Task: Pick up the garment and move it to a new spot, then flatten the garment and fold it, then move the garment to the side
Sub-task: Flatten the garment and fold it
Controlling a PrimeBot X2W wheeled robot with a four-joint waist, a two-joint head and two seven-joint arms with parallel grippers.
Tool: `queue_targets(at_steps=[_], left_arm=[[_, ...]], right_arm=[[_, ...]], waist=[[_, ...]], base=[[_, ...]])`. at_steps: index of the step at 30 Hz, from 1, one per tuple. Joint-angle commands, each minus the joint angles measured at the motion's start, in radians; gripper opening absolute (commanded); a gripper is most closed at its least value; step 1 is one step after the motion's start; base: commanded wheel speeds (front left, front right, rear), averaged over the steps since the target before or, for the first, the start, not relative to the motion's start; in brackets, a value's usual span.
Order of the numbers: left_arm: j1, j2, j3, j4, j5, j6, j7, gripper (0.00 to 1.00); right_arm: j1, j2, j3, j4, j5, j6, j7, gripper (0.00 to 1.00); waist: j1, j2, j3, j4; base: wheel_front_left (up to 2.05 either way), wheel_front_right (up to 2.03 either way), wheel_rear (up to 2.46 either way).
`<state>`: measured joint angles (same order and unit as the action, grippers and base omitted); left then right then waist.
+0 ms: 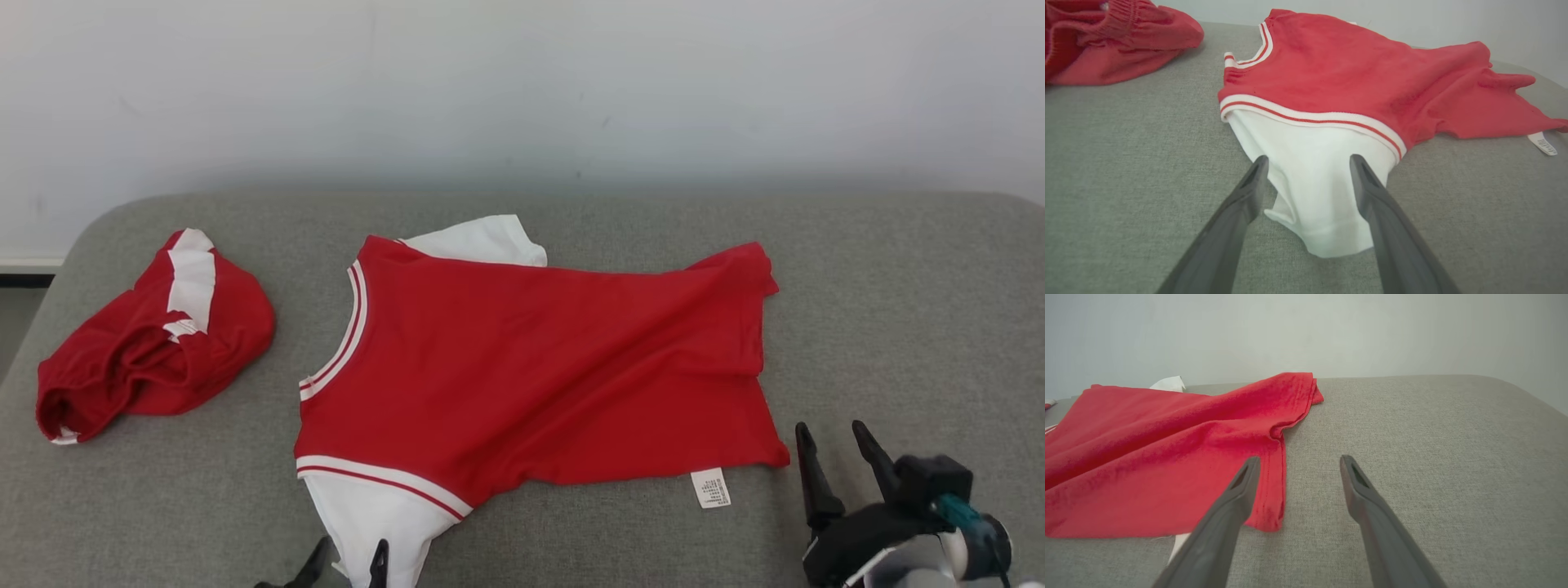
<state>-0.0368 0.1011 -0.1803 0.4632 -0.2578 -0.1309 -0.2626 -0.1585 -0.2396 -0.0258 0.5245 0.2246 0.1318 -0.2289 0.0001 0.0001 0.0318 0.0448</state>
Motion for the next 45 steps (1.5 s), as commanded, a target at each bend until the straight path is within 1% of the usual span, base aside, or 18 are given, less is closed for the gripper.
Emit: queue_targets(at_steps=[1,2,5,9,13,18,19,20,21,22,23,25,28,32,34,36,40,45], left_arm=[[-0.032,0.009,-0.019,0.046,-0.015,0.001,-0.003,1.00],[-0.032,0.009,-0.019,0.046,-0.015,0.001,-0.003,1.00],[-0.075,0.009,-0.027,0.116,-0.022,0.001,-0.003,1.00],[-0.108,-0.004,-0.004,0.172,-0.022,0.001,-0.003,1.00],[-0.129,-0.020,-0.015,0.221,-0.036,0.001,-0.003,1.00],[-0.156,-0.034,-0.039,0.282,-0.093,0.001,-0.002,1.00],[-0.161,-0.036,-0.042,0.295,-0.108,0.001,-0.002,1.00],[-0.164,-0.038,-0.051,0.319,-0.128,0.001,-0.002,1.00],[-0.169,-0.041,-0.065,0.340,-0.144,0.001,0.002,0.91],[-0.180,-0.043,-0.077,0.352,-0.152,0.001,0.002,0.58],[-0.188,-0.045,-0.092,0.357,-0.158,0.000,0.003,0.00],[-0.197,-0.045,-0.108,0.354,-0.177,-0.001,0.002,0.00],[-0.193,-0.022,-0.103,0.308,-0.188,0.000,-0.001,0.00],[-0.172,0.008,-0.071,0.182,-0.183,0.001,-0.003,0.00],[-0.173,0.023,-0.048,0.105,-0.185,0.001,-0.003,0.00],[-0.192,0.049,-0.036,0.034,-0.166,0.001,-0.003,0.00],[-0.278,0.101,-0.057,-0.068,-0.155,0.001,0.007,0.00],[-0.495,0.187,-0.125,-0.158,-0.197,0.001,0.106,0.00]], right_arm=[[-0.044,0.001,0.019,0.062,0.004,-0.002,-0.008,1.00],[-0.044,0.001,0.019,0.062,0.004,-0.002,-0.008,1.00],[-0.105,0.001,0.046,0.161,0.009,-0.002,-0.016,1.00],[-0.153,0.005,0.066,0.260,0.013,-0.002,-0.028,1.00],[-0.174,0.009,0.090,0.321,0.022,-0.002,-0.035,1.00],[-0.200,0.019,0.116,0.372,0.034,-0.002,-0.035,1.00],[-0.204,0.024,0.121,0.383,0.039,-0.002,-0.034,0.84],[-0.208,0.030,0.127,0.393,0.044,-0.002,-0.034,0.33],[-0.212,0.033,0.131,0.393,0.049,-0.002,-0.035,0.00],[-0.217,0.035,0.134,0.386,0.053,-0.002,-0.035,0.00],[-0.219,0.036,0.137,0.378,0.057,-0.002,-0.035,0.00],[-0.217,0.031,0.137,0.357,0.063,-0.002,-0.035,0.00],[-0.199,0.023,0.134,0.309,0.073,-0.002,-0.036,0.00],[-0.178,0.014,0.117,0.209,0.102,-0.002,-0.036,0.00],[-0.175,0.000,0.111,0.158,0.122,-0.002,-0.036,0.00],[-0.183,-0.013,0.113,0.111,0.136,-0.002,-0.036,0.00],[-0.246,-0.036,0.129,0.035,0.179,-0.002,-0.036,0.00],[-0.418,-0.069,0.169,-0.007,0.243,-0.002,-0.008,0.00]], waist=[[-0.0001,-0.0001,0.026,0.001],[-0.0001,-0.0001,0.026,0.001],[-0.0001,-0.0001,0.043,0.009],[-0.0001,-0.0001,0.055,0.023],[-0.0001,-0.0001,0.059,0.029],[-0.0001,-0.0001,0.058,0.027],[-0.0001,-0.0001,0.058,0.027],[-0.0001,-0.0001,0.057,0.028],[-0.0001,-0.0001,0.056,0.029],[-0.0001,-0.0001,0.055,0.030],[-0.0001,-0.0001,0.054,0.030],[-0.0001,-0.0001,0.052,0.029],[-0.0001,-0.0001,0.049,0.027],[-0.0001,-0.0001,0.051,0.021],[-0.0001,-0.0001,0.056,0.017],[-0.0001,-0.0001,0.062,0.012],[-0.0001,-0.0001,0.083,0.002],[-0.0001,-0.0001,0.153,-0.017]], base=[[0.00,0.00,0.00],[0.00,0.00,0.00],[0.00,0.00,0.00],[0.00,0.00,0.00],[0.00,0.00,0.00],[0.00,0.00,0.00],[0.00,0.00,0.00],[0.00,0.00,0.00],[0.00,0.00,0.00],[0.00,0.00,0.00],[0.00,0.00,0.00],[0.00,0.00,0.00],[0.00,0.00,0.00],[0.00,0.00,0.00],[0.00,0.00,0.00],[0.00,0.00,0.00],[0.00,0.00,0.00],[0.00,0.00,0.00]])
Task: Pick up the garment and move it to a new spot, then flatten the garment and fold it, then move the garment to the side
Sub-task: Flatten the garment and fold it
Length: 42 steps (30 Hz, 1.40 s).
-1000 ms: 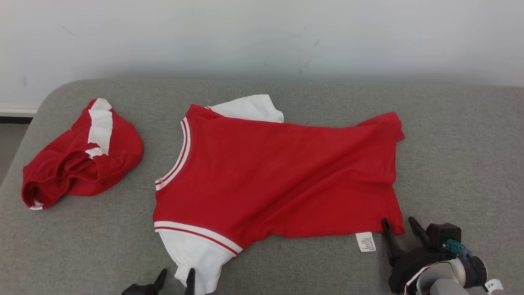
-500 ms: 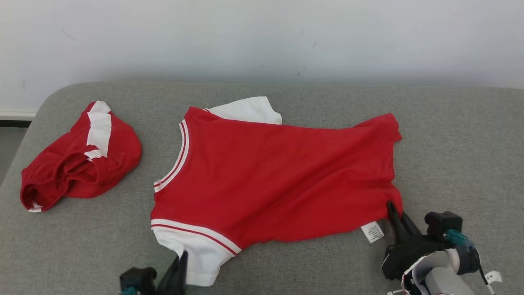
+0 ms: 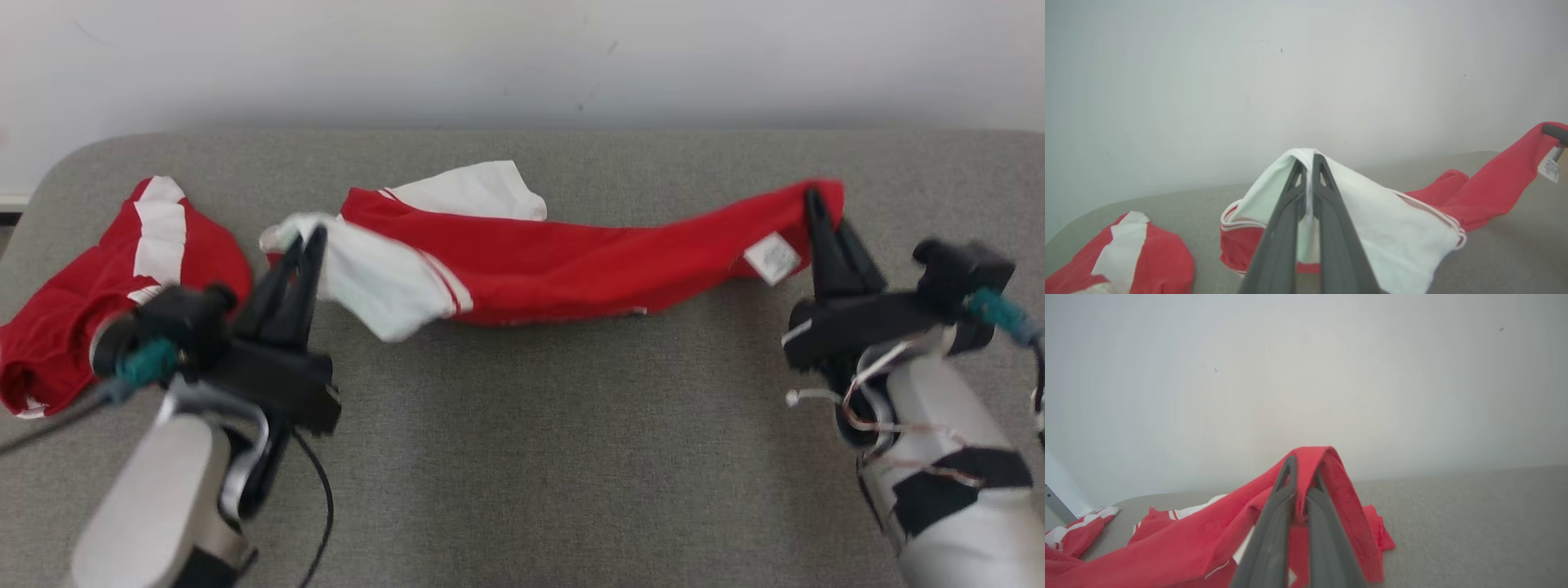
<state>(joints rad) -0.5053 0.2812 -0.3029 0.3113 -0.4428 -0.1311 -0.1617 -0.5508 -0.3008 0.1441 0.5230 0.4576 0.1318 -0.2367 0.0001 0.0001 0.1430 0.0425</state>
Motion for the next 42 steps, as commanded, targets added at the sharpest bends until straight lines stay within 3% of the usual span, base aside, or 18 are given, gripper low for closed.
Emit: queue_targets(at_steps=[1,7,15,22,28,34,42], left_arm=[[-0.079,0.020,-0.016,-0.015,-0.030,0.001,0.027,0.00],[-0.389,0.103,-0.095,-0.004,-0.087,0.002,0.121,0.00],[-0.894,0.155,-0.165,0.135,-0.139,0.002,0.182,0.00],[-1.261,0.139,-0.226,0.262,-0.143,0.002,0.187,0.00],[-1.513,0.115,-0.287,0.405,-0.136,0.002,0.153,0.00],[-1.661,0.086,-0.345,0.520,-0.148,0.002,0.134,0.00],[-1.735,0.046,-0.425,0.610,-0.192,0.002,0.104,0.00]], right_arm=[[-0.068,-0.015,0.001,-0.009,0.023,-0.002,0.012,0.00],[-0.320,-0.035,-0.001,0.000,0.069,-0.002,0.089,0.00],[-0.768,-0.052,-0.053,0.101,0.110,-0.002,0.195,0.00],[-1.120,-0.043,-0.079,0.219,0.086,-0.002,0.235,0.00],[-1.357,-0.014,-0.075,0.347,0.026,-0.002,0.204,0.00],[-1.484,-0.017,-0.087,0.476,-0.011,-0.002,0.163,0.00],[-1.547,-0.003,-0.058,0.579,-0.002,-0.002,0.129,0.00]], waist=[[-0.0001,-0.0001,0.063,-0.017],[-0.0001,-0.0001,0.188,-0.031],[-0.0001,-0.0001,0.390,-0.063],[-0.0001,-0.0001,0.504,-0.070],[-0.0001,-0.0001,0.531,-0.082],[-0.0001,-0.0001,0.527,-0.096],[-0.0001,-0.0001,0.538,-0.118]], base=[[0.00,0.00,0.00],[0.00,0.00,0.00],[0.00,0.00,0.00],[0.00,0.00,0.00],[0.00,0.00,0.00],[0.00,0.00,0.00],[0.00,0.00,0.00]])
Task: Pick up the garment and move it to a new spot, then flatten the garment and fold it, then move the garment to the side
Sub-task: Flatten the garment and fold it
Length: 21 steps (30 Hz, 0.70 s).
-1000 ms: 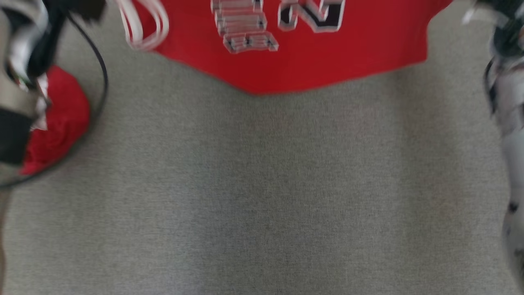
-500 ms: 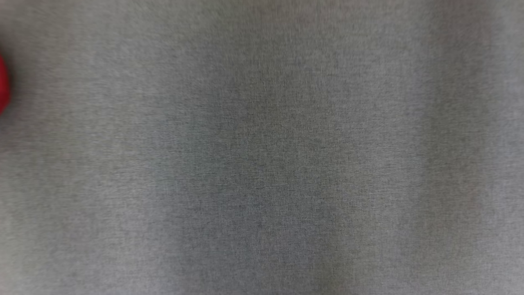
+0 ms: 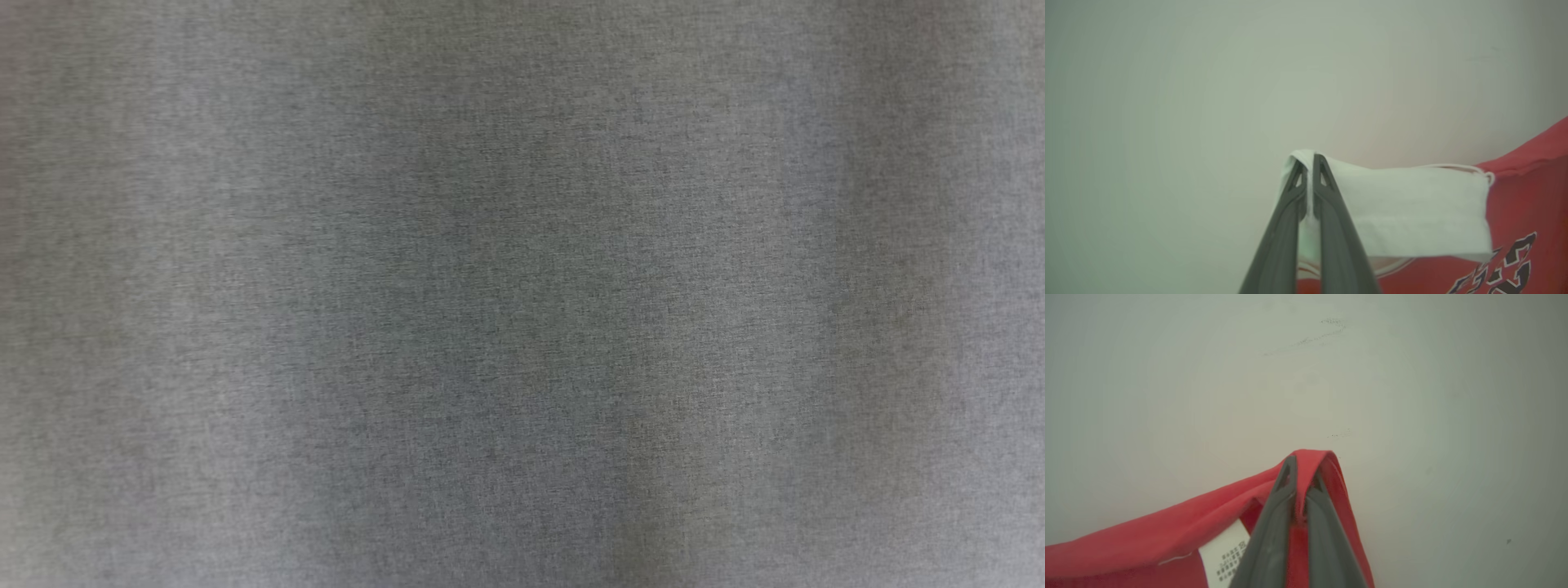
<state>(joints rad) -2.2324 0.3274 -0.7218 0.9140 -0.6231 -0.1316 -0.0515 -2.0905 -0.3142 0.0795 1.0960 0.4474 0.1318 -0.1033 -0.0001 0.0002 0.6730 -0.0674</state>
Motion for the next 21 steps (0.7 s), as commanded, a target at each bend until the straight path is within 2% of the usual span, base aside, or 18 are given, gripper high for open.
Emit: queue_targets(at_steps=[1,6,11,16,21], left_arm=[[-0.003,0.002,-0.013,0.016,-0.027,0.002,-0.009,0.00],[0.033,0.016,-0.037,0.030,-0.070,0.002,-0.033,0.00],[0.132,0.039,-0.065,-0.017,-0.150,0.002,-0.098,0.00],[0.312,0.076,-0.086,-0.094,-0.207,0.002,-0.175,0.00],[0.534,0.123,-0.041,-0.216,-0.241,0.022,-0.211,0.00]], right_arm=[[-0.005,0.009,0.013,0.013,0.014,-0.002,-0.009,0.00],[0.023,0.003,0.043,0.023,0.045,-0.002,-0.009,0.00],[0.114,-0.001,0.111,-0.015,0.112,-0.002,-0.009,0.00],[0.277,-0.010,0.198,-0.107,0.198,-0.002,-0.027,0.00],[0.502,-0.051,0.275,-0.256,0.293,-0.002,-0.050,0.00]], waist=[[0.0001,-0.0002,0.011,-0.010],[0.0001,-0.0002,0.026,-0.016],[0.0001,-0.0002,0.016,-0.013],[0.0001,-0.0002,-0.037,0.000],[0.0001,-0.0002,-0.113,0.008]], base=[[0.00,0.00,0.00],[0.00,0.00,0.00],[0.00,0.00,0.00],[0.00,0.00,0.00],[0.00,0.00,0.00]])
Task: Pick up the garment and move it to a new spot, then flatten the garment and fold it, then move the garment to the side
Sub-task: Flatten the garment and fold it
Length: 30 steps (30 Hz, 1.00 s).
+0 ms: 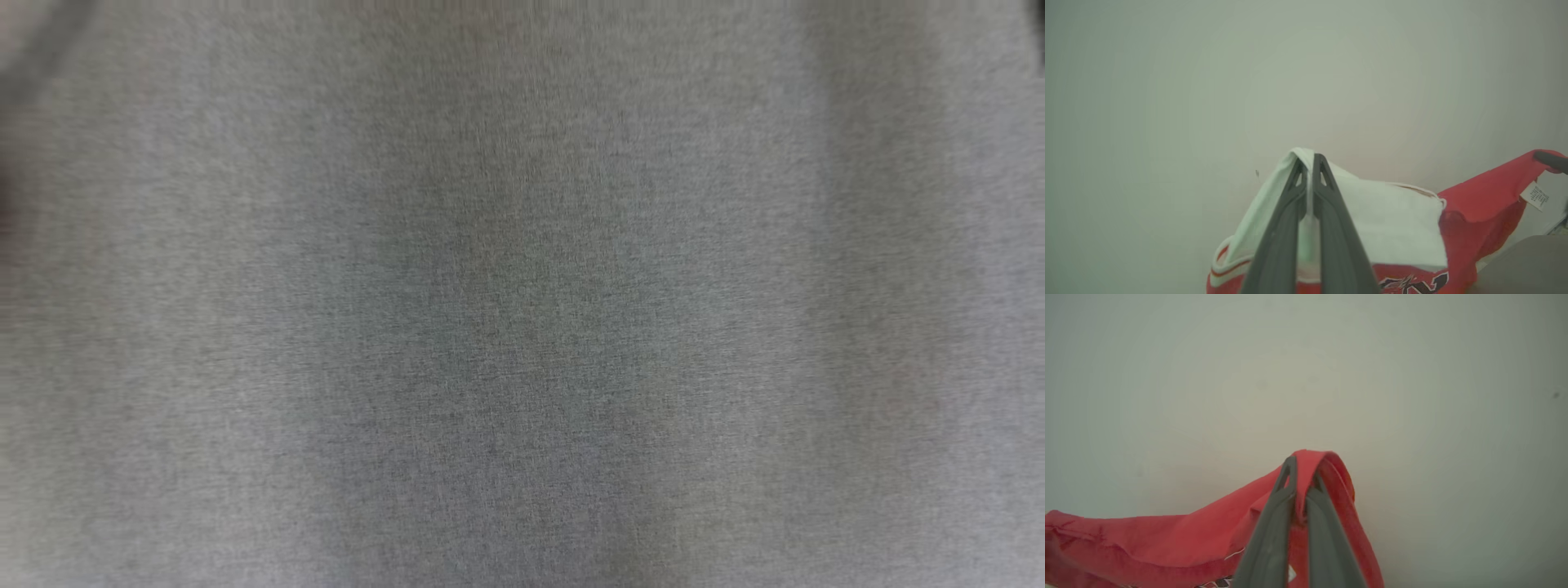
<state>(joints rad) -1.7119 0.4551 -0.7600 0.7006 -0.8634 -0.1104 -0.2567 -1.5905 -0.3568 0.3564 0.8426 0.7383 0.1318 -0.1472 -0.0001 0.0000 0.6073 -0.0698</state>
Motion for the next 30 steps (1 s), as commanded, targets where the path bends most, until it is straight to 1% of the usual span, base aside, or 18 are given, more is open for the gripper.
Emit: queue_targets(at_steps=[1,4,6,9,11,13,14,16,18,22,25,26,27,30], left_arm=[[0.063,0.008,0.004,-0.038,-0.002,0.012,-0.006,0.00],[0.234,0.042,0.036,-0.177,-0.019,0.068,-0.010,0.00],[0.355,0.070,0.056,-0.284,-0.015,0.117,-0.009,0.00],[0.537,0.110,0.099,-0.459,-0.027,0.201,-0.009,0.00],[0.659,0.138,0.130,-0.567,-0.030,0.256,-0.009,0.00],[0.786,0.155,0.140,-0.661,-0.042,0.297,-0.009,0.00],[0.846,0.163,0.160,-0.708,-0.043,0.323,-0.009,0.00],[0.957,0.174,0.186,-0.779,-0.055,0.359,-0.009,0.00],[1.071,0.177,0.199,-0.838,-0.055,0.381,-0.009,0.00],[1.264,0.153,0.234,-0.907,-0.053,0.407,-0.009,0.00],[1.386,0.116,0.249,-0.928,-0.043,0.405,-0.009,0.00],[1.386,0.116,0.249,-0.928,-0.043,0.405,-0.009,0.00],[1.422,0.104,0.256,-0.928,-0.043,0.403,-0.009,0.00],[1.520,0.047,0.276,-0.925,-0.035,0.390,-0.009,0.00]], right_arm=[[0.054,-0.016,0.007,-0.034,0.021,-0.002,-0.011,0.00],[0.223,-0.048,0.026,-0.124,0.076,-0.002,-0.010,0.00],[0.321,-0.068,0.022,-0.181,0.111,-0.002,-0.013,0.00],[0.474,-0.091,0.014,-0.264,0.143,-0.002,-0.017,0.00],[0.570,-0.098,-0.003,-0.318,0.163,-0.002,-0.020,0.00],[0.665,-0.105,-0.031,-0.367,0.178,-0.002,-0.025,0.00],[0.716,-0.106,-0.047,-0.391,0.181,-0.002,-0.027,0.00],[0.803,-0.103,-0.070,-0.432,0.178,-0.002,-0.017,0.00],[0.886,-0.103,-0.105,-0.468,0.174,-0.002,-0.010,0.00],[1.046,-0.090,-0.179,-0.536,0.157,-0.002,0.018,0.00],[1.159,-0.069,-0.240,-0.578,0.139,-0.002,0.043,0.00],[1.159,-0.069,-0.240,-0.578,0.139,-0.002,0.043,0.00],[1.195,-0.059,-0.267,-0.587,0.134,-0.002,0.050,0.00],[1.307,-0.025,-0.337,-0.611,0.109,-0.002,0.077,0.00]], waist=[[0.0001,0.0000,-0.063,0.010],[0.0001,0.0000,-0.113,0.012],[0.0001,0.0000,-0.143,0.011],[0.0001,0.0000,-0.182,0.004],[0.0001,0.0000,-0.204,-0.002],[0.0001,0.0000,-0.224,-0.005],[0.0001,0.0000,-0.233,-0.007],[0.0001,0.0000,-0.250,-0.015],[0.0001,0.0000,-0.267,-0.019],[0.0001,0.0000,-0.296,-0.020],[0.0001,0.0000,-0.317,-0.017],[0.0001,0.0000,-0.317,-0.017],[0.0001,0.0000,-0.324,-0.017],[0.0001,0.0000,-0.351,-0.007]], base=[[0.00,0.00,0.00],[0.00,0.00,0.00],[0.00,0.00,0.00],[0.00,0.00,0.00],[0.00,0.00,0.00],[0.00,0.00,0.00],[0.00,0.00,0.00],[0.00,0.00,0.00],[0.00,0.00,0.00],[0.00,0.00,0.00],[0.00,0.00,0.00],[0.00,0.00,0.00],[0.00,0.00,0.00],[0.00,0.00,0.00]])
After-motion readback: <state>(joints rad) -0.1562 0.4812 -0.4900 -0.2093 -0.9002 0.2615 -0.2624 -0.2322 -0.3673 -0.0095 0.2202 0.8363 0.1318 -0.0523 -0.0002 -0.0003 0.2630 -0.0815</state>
